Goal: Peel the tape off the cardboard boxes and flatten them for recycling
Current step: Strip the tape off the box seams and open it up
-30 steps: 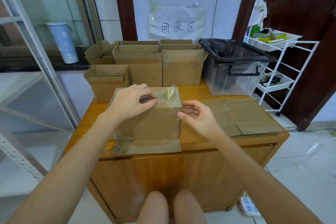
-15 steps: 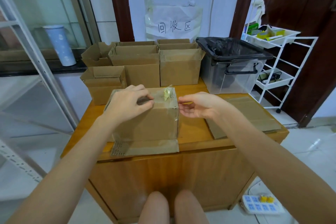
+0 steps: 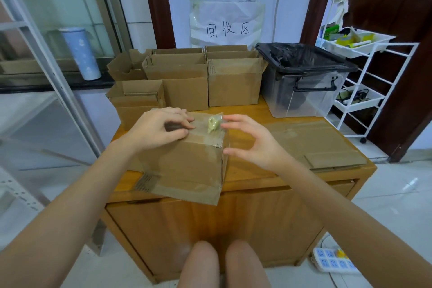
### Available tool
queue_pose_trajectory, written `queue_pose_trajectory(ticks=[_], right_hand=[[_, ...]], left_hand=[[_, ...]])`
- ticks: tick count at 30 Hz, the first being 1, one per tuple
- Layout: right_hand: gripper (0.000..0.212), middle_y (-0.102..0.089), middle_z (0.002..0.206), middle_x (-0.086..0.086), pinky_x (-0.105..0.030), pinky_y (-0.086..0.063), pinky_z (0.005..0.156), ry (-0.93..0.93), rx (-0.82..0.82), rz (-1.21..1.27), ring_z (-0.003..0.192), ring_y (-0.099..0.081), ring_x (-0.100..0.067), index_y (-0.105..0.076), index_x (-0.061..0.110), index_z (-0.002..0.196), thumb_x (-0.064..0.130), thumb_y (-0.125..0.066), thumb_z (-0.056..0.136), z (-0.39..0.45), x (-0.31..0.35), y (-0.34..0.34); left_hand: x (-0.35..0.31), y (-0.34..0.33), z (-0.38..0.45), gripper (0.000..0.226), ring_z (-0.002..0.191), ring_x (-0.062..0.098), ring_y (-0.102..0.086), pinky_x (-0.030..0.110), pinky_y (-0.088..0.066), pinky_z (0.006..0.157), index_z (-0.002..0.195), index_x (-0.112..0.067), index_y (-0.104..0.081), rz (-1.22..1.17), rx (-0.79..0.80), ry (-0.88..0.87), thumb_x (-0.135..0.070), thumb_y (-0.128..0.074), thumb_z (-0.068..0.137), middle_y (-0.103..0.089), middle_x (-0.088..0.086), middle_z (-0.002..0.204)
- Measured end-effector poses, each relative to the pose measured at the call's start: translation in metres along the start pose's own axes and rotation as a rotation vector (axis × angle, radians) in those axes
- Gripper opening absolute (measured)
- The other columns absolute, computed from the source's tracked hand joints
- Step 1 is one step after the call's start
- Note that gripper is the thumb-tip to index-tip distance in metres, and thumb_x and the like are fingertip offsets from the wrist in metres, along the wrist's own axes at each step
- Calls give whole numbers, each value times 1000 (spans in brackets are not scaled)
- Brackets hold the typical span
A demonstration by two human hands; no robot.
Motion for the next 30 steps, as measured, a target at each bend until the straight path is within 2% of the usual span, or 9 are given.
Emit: queue_pose_trajectory(ticks=[2,4,6,8,11,15,19,30], right_hand=[[44,-54,130,3,-42,-42,105,82,-6,-138,125,-48,-14,-70,20,109,46,-73,74,4,3,0],[41,-55,117,-1,-45,-49,94,147,-27,-231,114,-53,-20,-74,17,98,49,-72,73,8,7,3],[40,-59,105,-5,-43,-54,79,249,-45,-311,99,-58,-22,-74,12,95,46,-70,75,8,12,3],[38,-65,96,-7,-38,-55,72,351,-52,-390,89,-60,-20,-73,8,94,42,-69,77,7,17,0],[33,-69,99,-6,-33,-55,76,444,-58,-450,91,-62,-18,-73,6,93,36,-70,80,6,20,-4],[27,-71,97,-7,-31,-55,76,515,-52,-467,88,-66,-20,-73,4,91,30,-67,84,7,24,-5],[20,-72,93,-8,-31,-54,74,582,-52,-479,82,-66,-22,-73,3,89,20,-64,87,9,25,-5],[19,-69,90,-18,-33,-57,68,792,-105,-773,75,-66,-27,-70,-6,91,7,-56,92,-4,28,-22]], left_hand=[[1,1,1,23,122,-2,-51,39,-39,107,91,-55,-69,-76,-17,-5,-51,-55,74,-65,-25,113],[1,2,0,25,119,-1,-53,39,-42,105,92,-48,-72,-82,-35,-5,-48,-56,73,-67,-22,110],[-5,4,-1,31,115,3,-56,40,-46,100,94,-36,-75,-7,-62,-27,-47,-53,75,-69,-18,108],[-18,3,-2,39,109,8,-60,40,-49,93,94,-27,-77,144,-81,-66,-46,-47,79,-70,-13,106],[-29,-6,-7,52,106,14,-62,35,-52,82,101,-21,-72,332,-78,-41,-48,-31,83,-68,-8,115],[-21,-18,-23,51,116,10,-55,32,-43,90,108,-21,-67,236,-172,63,-49,-31,86,-61,-12,127],[-23,-17,-22,43,112,8,-57,32,-43,87,100,-19,-68,209,-265,63,-44,-36,85,-65,-13,120],[-26,-16,-22,43,111,10,-58,31,-43,85,98,-17,-69,221,-281,50,-42,-36,84,-67,-9,118]])
Point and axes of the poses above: each hand's wrist, its own z-axis towards the middle knuckle, its own y-axis out of the back of the hand, x = y × z, the point moved 6 cm from there along z, towards the middle knuckle
